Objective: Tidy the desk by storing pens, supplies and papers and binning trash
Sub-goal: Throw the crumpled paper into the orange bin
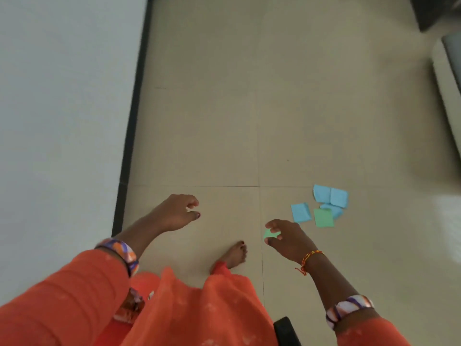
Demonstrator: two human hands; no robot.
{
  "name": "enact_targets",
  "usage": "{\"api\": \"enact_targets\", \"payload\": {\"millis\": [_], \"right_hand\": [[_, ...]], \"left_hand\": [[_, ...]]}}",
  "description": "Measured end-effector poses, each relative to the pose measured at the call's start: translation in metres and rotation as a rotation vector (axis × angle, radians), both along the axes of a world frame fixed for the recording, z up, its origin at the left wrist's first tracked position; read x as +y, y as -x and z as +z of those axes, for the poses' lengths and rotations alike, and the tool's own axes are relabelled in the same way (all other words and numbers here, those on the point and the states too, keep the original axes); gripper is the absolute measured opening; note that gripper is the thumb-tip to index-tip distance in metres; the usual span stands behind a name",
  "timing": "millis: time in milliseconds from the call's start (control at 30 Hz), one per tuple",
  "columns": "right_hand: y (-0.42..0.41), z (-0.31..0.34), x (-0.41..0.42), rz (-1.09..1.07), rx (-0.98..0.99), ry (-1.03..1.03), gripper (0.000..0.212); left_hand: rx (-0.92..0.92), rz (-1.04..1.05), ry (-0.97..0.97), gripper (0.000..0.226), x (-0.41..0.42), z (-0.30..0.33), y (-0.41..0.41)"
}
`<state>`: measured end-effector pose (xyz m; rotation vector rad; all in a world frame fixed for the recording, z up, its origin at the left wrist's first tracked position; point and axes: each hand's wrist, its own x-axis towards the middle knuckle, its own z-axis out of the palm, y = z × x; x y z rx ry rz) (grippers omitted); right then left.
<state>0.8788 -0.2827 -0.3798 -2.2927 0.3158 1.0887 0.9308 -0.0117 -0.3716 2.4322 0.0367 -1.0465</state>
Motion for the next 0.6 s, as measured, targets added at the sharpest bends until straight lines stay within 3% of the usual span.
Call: {"api": "enact_targets", "payload": {"millis": [333,467,600], "right_hand": [[-0.024,-0.028,-0.026,-0.109,0.056,-0.036,0.036],[-0.043,-0.070,0.002,-0.121,0.073,-0.092,0.034],[-0.063,-0.155,0.047,-0.113,0.108,-0.166,0.031]], "left_hand": [[0.096,-0.048,0.021,0.032,-0.057,-0.043,-0.065],[0.165,0.056,-0.012,0.031,-0.038,-0.101,-0.077],[0.245,0.250,-0.113,0.029,0.016,-0.194,-0.091]]}}
